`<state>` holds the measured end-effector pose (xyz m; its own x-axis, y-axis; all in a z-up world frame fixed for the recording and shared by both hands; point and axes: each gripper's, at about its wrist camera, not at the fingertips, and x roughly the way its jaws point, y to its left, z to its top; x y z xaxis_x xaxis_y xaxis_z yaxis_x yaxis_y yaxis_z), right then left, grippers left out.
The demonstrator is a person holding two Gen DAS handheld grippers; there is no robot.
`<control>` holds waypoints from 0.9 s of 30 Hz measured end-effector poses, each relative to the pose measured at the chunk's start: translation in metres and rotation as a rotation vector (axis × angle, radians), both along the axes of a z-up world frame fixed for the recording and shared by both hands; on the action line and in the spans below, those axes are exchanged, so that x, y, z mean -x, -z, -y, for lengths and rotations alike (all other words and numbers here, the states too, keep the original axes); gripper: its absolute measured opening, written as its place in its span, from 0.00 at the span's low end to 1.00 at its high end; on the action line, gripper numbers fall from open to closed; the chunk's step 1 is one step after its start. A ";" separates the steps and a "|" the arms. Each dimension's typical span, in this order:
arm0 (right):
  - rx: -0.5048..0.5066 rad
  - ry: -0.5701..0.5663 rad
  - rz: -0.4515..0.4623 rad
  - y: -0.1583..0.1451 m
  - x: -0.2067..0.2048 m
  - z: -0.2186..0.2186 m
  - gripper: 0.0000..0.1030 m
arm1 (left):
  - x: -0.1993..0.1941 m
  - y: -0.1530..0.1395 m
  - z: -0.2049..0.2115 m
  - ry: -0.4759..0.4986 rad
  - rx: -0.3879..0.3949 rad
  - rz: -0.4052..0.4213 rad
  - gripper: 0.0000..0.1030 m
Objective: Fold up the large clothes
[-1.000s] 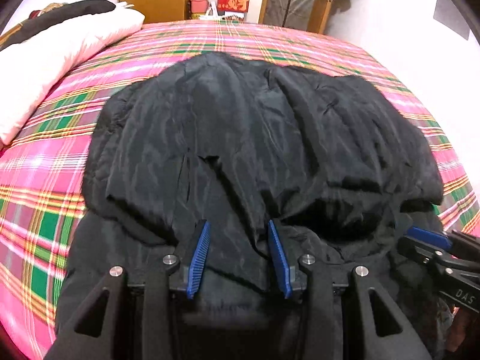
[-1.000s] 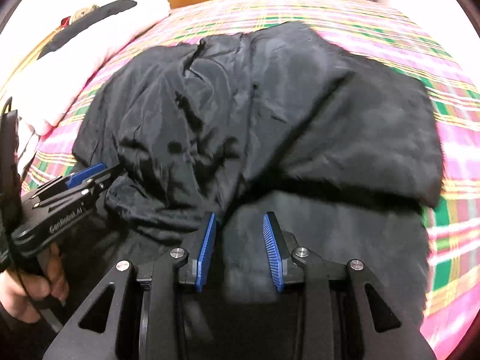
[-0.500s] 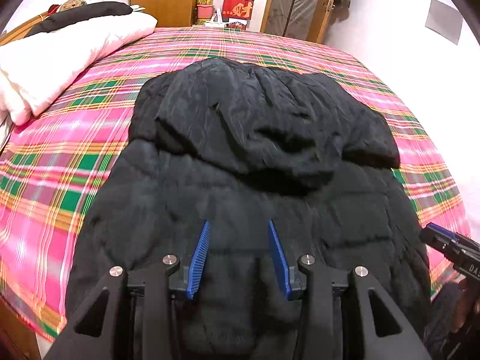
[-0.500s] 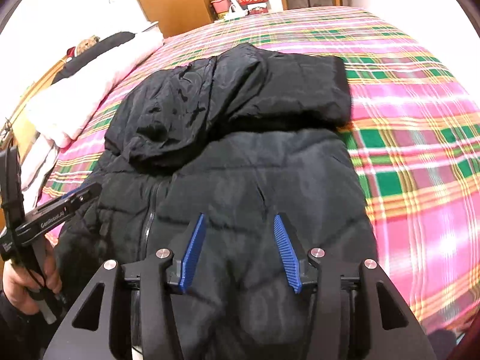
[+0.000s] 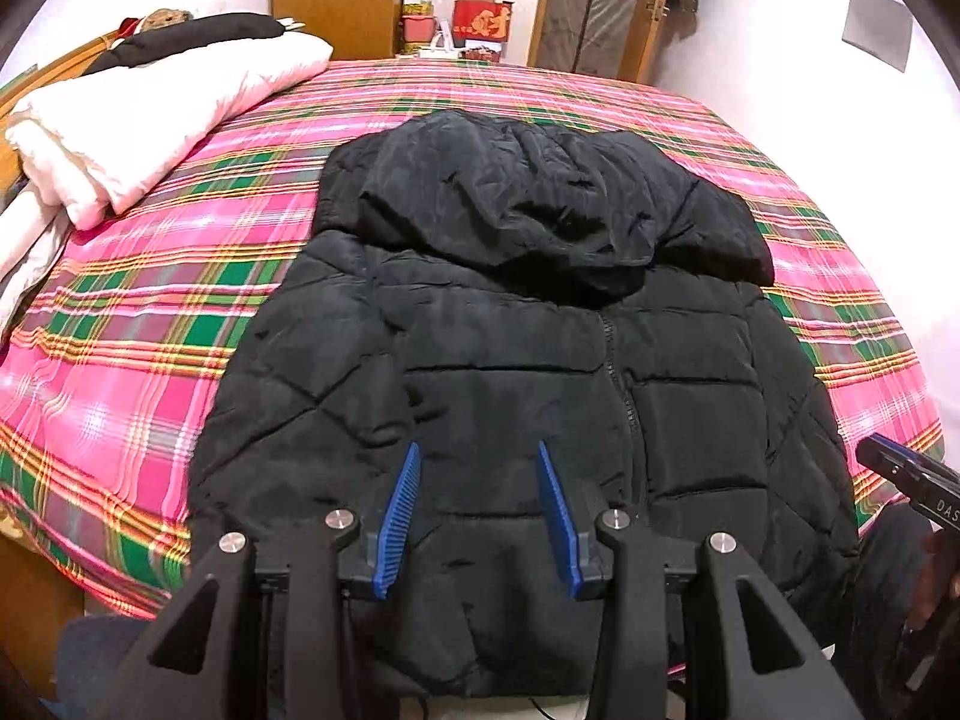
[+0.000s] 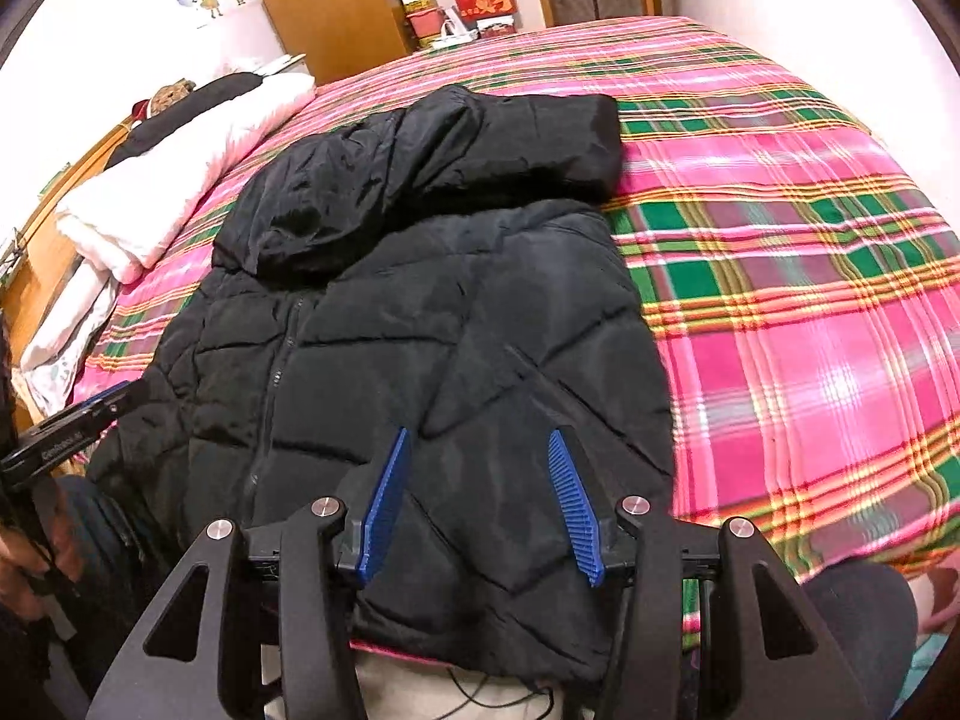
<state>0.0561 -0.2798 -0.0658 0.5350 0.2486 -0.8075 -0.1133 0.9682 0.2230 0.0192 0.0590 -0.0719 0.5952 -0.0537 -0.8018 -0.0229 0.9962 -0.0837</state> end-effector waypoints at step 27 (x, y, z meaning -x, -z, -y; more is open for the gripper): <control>-0.071 0.165 -0.180 0.068 -0.018 0.053 0.60 | -0.034 0.060 -0.136 -0.314 0.119 -0.203 0.54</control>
<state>0.0745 -0.3327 -0.1333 0.4222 0.2290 -0.8771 0.0931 0.9515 0.2932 0.0527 0.1951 -0.1317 0.4276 0.0060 -0.9039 -0.3529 0.9217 -0.1609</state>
